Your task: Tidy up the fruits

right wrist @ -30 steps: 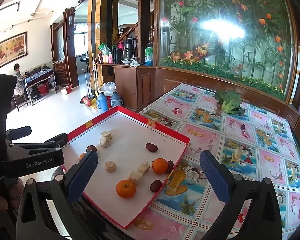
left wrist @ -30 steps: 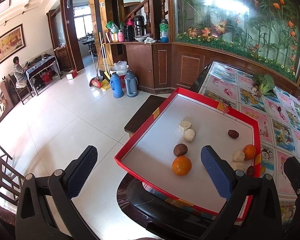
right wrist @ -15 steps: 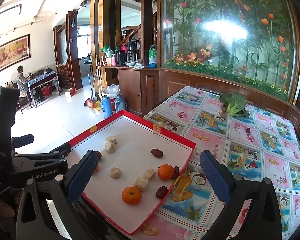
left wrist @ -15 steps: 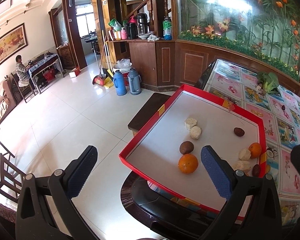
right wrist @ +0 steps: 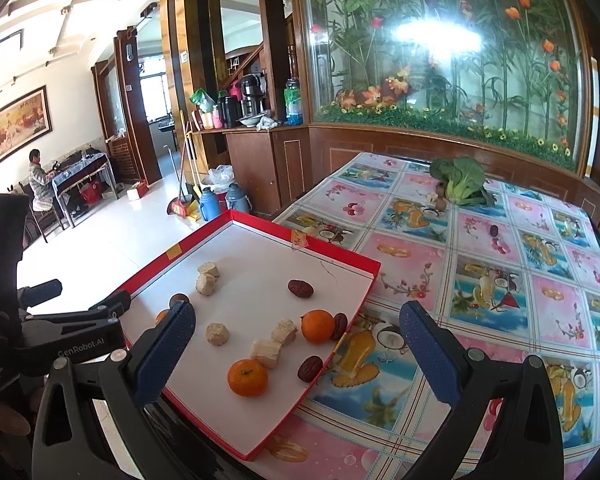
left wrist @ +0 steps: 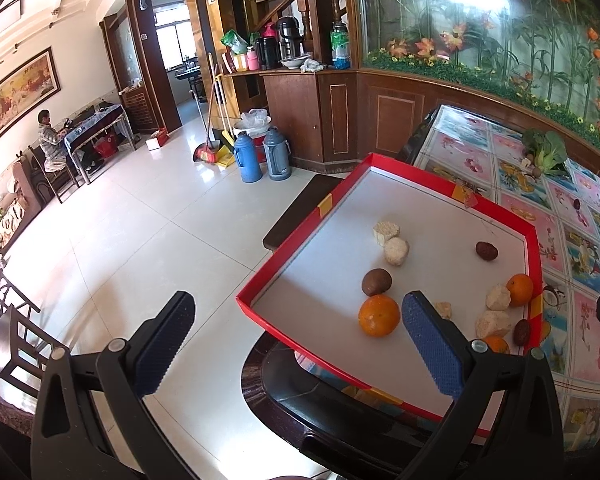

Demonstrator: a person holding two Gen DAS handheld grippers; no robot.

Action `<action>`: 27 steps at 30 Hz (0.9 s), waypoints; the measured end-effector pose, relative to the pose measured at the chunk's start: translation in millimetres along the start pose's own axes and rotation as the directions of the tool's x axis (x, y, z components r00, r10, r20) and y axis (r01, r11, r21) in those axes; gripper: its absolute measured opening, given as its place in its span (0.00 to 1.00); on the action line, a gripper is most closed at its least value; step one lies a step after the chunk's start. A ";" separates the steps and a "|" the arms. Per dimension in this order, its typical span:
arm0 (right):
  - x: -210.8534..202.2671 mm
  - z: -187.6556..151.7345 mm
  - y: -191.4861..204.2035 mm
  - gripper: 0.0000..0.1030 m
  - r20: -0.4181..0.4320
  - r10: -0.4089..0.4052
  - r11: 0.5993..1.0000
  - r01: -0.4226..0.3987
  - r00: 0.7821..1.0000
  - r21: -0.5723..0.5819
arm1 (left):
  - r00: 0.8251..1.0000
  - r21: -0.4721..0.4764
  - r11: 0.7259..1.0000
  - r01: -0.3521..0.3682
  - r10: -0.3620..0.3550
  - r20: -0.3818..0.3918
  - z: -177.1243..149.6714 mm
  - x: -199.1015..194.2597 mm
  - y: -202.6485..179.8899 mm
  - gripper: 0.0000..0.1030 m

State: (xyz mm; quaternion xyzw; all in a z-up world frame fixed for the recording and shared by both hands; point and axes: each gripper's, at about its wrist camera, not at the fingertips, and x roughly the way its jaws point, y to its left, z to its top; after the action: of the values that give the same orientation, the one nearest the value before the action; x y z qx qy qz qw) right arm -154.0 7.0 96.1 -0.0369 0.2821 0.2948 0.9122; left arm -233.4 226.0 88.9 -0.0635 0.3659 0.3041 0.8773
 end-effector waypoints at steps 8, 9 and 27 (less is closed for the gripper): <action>-8.0 -1.7 -9.7 0.99 0.007 0.006 1.000 -0.006 1.000 0.027 | 1.000 0.030 0.999 0.015 -0.015 -0.006 -3.8 -7.5 -13.2 1.00; -8.6 -1.7 -10.8 0.99 0.007 0.006 1.000 -0.007 1.000 0.029 | 1.000 0.032 0.999 0.018 -0.018 -0.005 -4.0 -8.9 -14.3 1.00; 7.8 7.8 15.0 0.99 0.000 -0.006 0.999 0.006 1.000 -0.036 | 1.000 0.026 1.000 -0.003 0.002 0.028 3.2 1.8 5.5 1.00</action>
State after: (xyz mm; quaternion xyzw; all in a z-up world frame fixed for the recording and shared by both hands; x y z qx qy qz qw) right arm -153.3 25.2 99.9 -0.0542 0.2765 0.2969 0.9124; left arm -233.7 232.4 90.6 -0.0472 0.3576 0.3012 0.8827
